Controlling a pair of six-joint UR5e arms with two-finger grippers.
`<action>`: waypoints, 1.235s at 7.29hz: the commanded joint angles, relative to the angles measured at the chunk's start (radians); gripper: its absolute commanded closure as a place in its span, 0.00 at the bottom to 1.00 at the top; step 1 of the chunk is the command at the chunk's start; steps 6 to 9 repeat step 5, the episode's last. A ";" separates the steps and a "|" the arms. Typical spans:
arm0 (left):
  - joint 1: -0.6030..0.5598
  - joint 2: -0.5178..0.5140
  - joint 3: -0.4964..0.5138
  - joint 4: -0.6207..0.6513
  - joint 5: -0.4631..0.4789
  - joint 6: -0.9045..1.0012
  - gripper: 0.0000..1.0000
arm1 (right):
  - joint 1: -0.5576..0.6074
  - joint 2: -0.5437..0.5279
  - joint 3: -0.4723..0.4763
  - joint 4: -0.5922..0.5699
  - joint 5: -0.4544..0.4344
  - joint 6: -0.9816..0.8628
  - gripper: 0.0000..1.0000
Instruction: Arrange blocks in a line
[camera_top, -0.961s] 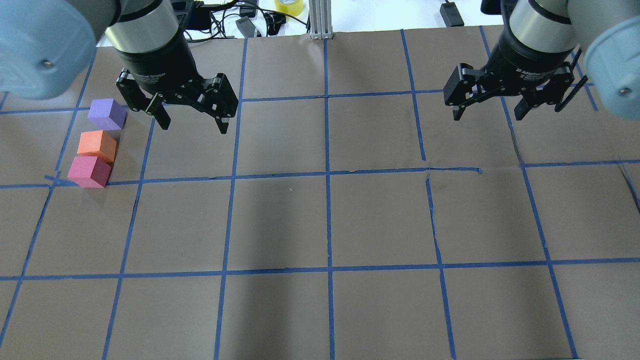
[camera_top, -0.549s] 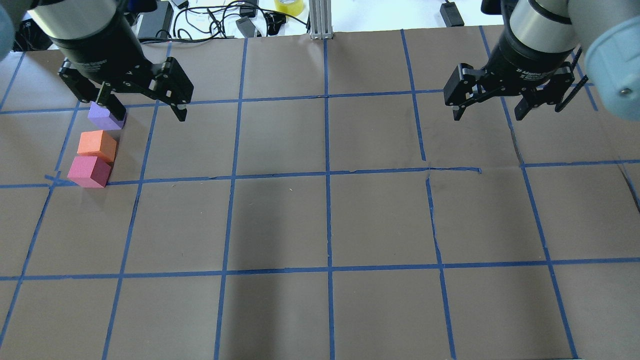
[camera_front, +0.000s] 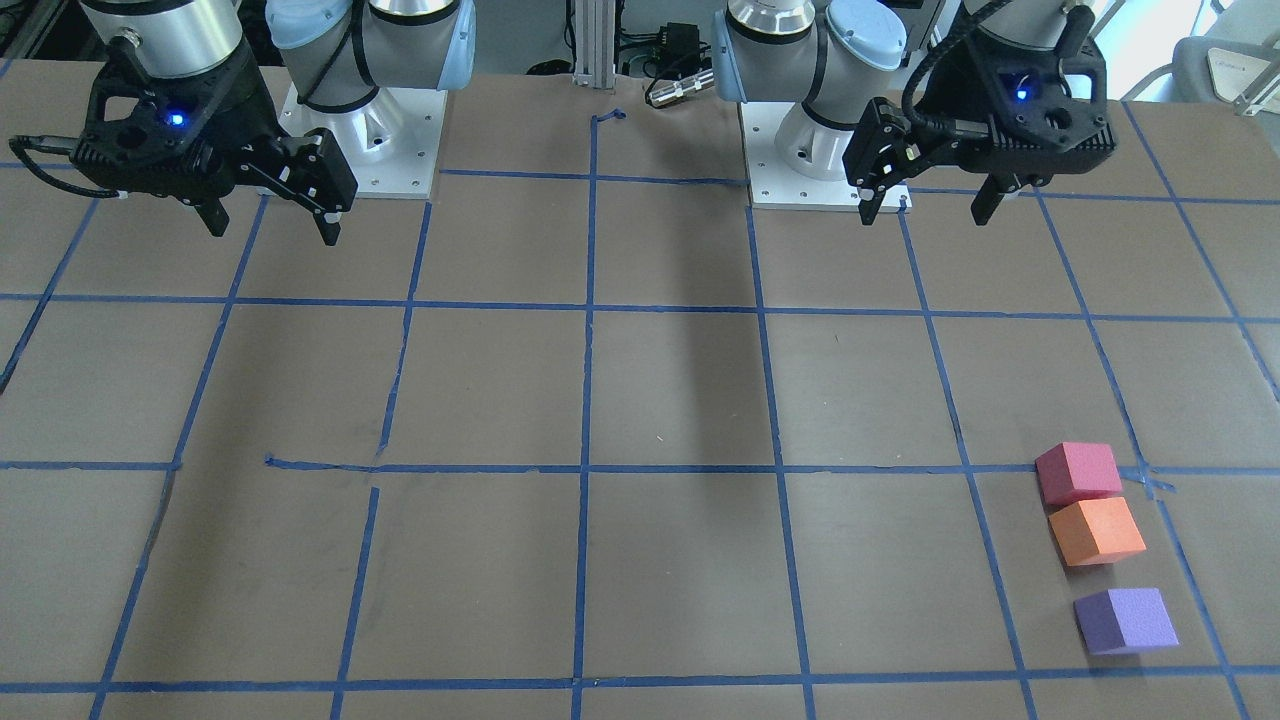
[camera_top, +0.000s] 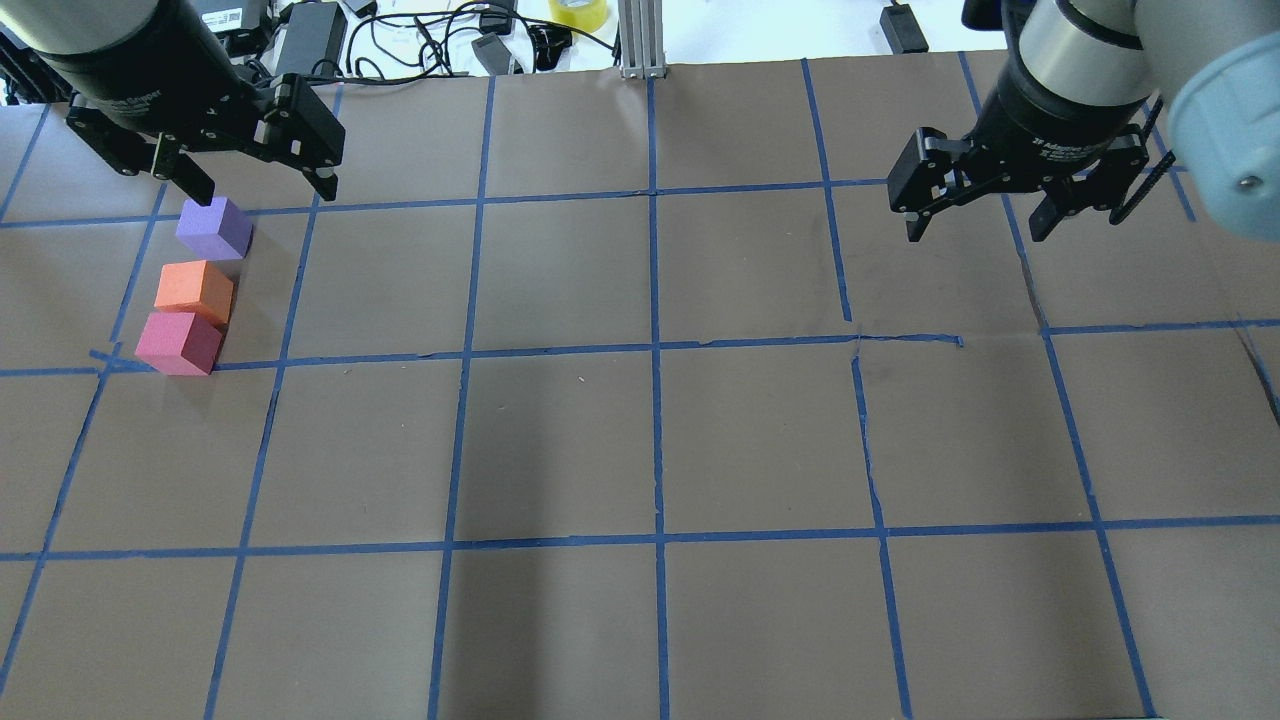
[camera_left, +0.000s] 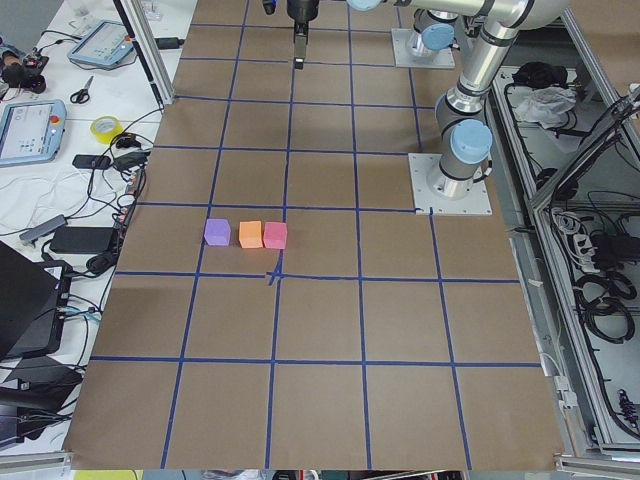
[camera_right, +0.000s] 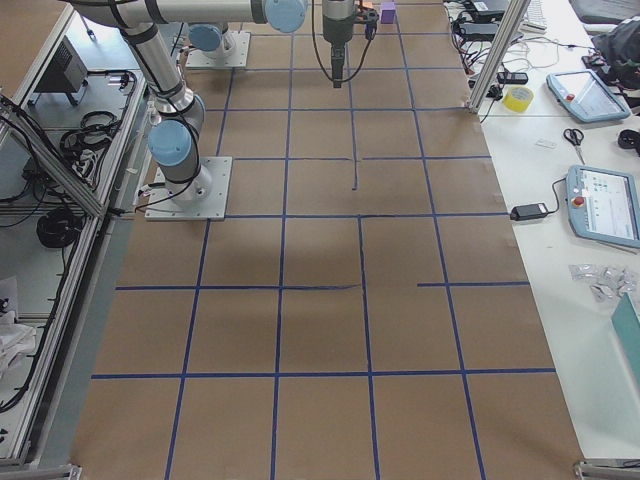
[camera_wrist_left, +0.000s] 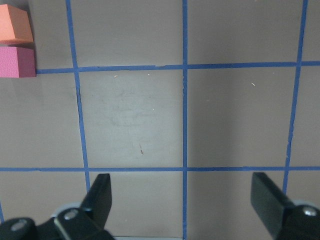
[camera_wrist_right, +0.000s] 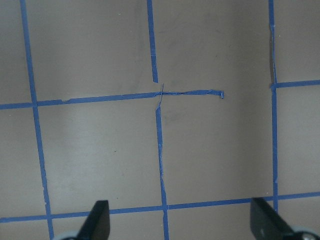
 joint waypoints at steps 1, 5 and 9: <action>-0.004 -0.001 -0.018 -0.016 0.008 -0.014 0.00 | -0.001 -0.001 0.000 0.000 0.001 0.000 0.00; 0.005 0.026 -0.031 0.024 0.017 -0.002 0.00 | 0.001 -0.001 0.000 0.000 0.001 0.000 0.00; 0.005 0.026 -0.031 0.024 0.017 -0.002 0.00 | 0.001 -0.001 0.000 0.000 0.001 0.000 0.00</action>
